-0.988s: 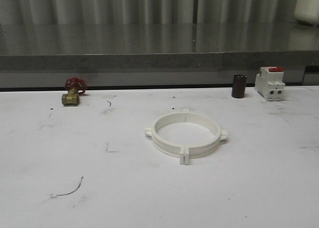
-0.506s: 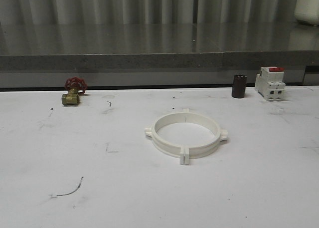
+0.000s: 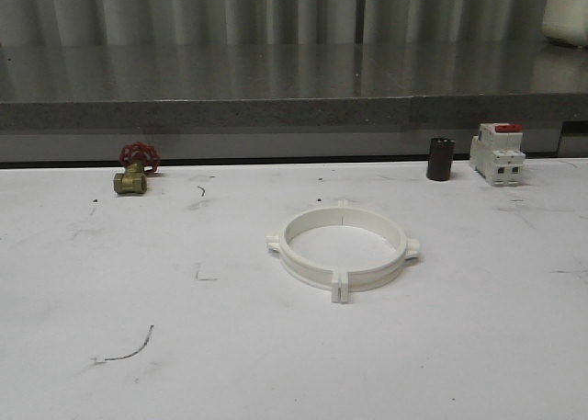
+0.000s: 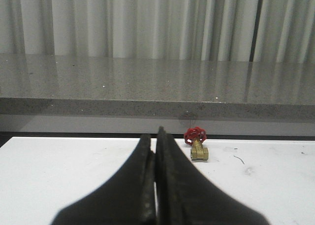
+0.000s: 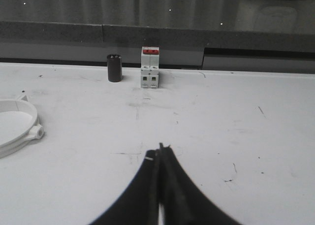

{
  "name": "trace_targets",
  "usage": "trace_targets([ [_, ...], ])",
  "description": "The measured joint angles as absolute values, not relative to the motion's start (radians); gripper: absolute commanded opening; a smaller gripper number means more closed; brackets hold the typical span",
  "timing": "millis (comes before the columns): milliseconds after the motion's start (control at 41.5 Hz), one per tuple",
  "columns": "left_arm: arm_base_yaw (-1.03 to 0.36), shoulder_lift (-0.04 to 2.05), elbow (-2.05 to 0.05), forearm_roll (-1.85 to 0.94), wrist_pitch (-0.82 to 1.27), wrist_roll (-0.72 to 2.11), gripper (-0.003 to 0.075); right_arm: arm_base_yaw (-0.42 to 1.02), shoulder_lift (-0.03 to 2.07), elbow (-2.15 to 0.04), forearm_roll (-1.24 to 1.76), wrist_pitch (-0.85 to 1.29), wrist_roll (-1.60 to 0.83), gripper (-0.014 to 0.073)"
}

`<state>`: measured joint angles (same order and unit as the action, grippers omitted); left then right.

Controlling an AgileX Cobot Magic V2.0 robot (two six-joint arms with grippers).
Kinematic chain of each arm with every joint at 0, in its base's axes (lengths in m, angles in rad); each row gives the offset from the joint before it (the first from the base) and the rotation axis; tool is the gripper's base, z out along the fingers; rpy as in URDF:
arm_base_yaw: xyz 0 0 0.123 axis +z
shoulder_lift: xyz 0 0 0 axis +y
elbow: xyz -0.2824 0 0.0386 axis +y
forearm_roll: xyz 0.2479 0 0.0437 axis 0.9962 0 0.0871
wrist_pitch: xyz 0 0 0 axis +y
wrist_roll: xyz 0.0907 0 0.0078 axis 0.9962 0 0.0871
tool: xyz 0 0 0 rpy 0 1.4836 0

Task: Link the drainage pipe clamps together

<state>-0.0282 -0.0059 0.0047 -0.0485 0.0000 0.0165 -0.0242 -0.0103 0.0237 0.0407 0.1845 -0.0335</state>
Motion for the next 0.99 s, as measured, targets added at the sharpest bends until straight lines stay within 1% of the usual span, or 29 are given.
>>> trace_targets([
  [193,-0.028,-0.006,0.005,-0.048,0.0,0.017,-0.002,-0.008,-0.01,0.026,0.044,0.148,-0.033,-0.0116],
  [988,-0.028,-0.006,0.005,-0.048,0.0,0.017,-0.002,0.001,-0.01,0.028,0.044,0.148,-0.033,-0.0116],
])
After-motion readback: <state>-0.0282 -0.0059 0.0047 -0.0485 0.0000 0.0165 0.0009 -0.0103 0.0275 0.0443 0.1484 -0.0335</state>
